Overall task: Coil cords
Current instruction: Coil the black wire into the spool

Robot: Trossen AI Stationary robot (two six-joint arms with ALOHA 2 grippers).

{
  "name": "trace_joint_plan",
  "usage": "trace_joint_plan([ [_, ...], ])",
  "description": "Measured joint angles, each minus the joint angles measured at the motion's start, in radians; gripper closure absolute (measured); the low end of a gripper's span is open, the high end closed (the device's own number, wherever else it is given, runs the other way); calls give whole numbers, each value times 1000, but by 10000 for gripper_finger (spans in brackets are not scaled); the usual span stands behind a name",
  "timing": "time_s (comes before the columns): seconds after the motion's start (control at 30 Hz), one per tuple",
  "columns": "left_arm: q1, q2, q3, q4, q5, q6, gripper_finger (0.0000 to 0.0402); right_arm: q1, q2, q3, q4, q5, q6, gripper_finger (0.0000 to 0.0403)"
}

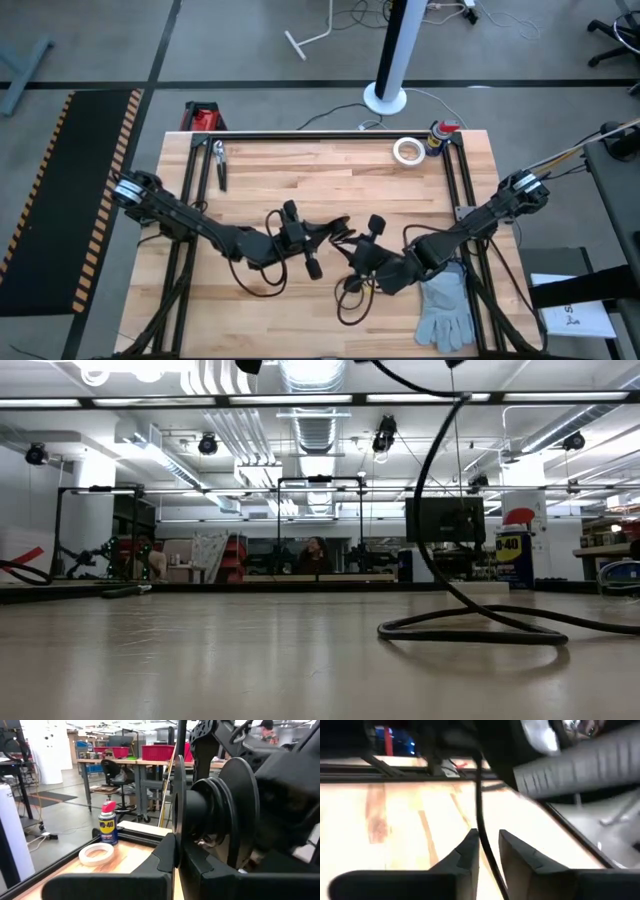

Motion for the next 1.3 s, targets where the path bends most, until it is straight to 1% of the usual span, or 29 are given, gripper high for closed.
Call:
trace_joint_plan([
  [0.1, -4, -12, 0, 2, 0, 8, 402, 4, 0, -17, -35, 36, 49, 319],
  [0.2, -8, -18, 0, 1, 0, 26, 401, 8, 0, -31, -31, 43, 58, 308],
  [0.33, -9, -24, 0, 1, 0, 28, 402, 13, 0, -37, -29, 43, 67, 308],
  [0.47, -10, -24, 0, 1, -1, 28, 402, 13, 0, -39, -30, 43, 68, 330],
  [0.67, -12, -26, 0, 3, -1, 28, 402, 13, 0, -50, -34, 46, 68, 394],
  [0.73, -16, -28, 0, 3, -1, 35, 402, 14, -2, -53, -57, 77, 91, 396],
  [0.83, -24, -29, 0, 0, -2, 55, 402, 14, -23, -53, -149, 118, 159, 399],
  [0.97, -25, -36, 0, -51, -3, 59, 402, 35, -61, -54, -253, 186, 233, 399],
  [1.17, -21, -38, 0, -107, -4, 58, 402, 89, -125, -51, -275, 288, 231, 399],
  [1.3, -11, -38, 0, -140, -4, 58, 402, 107, -147, -32, -273, 355, 201, 400],
])
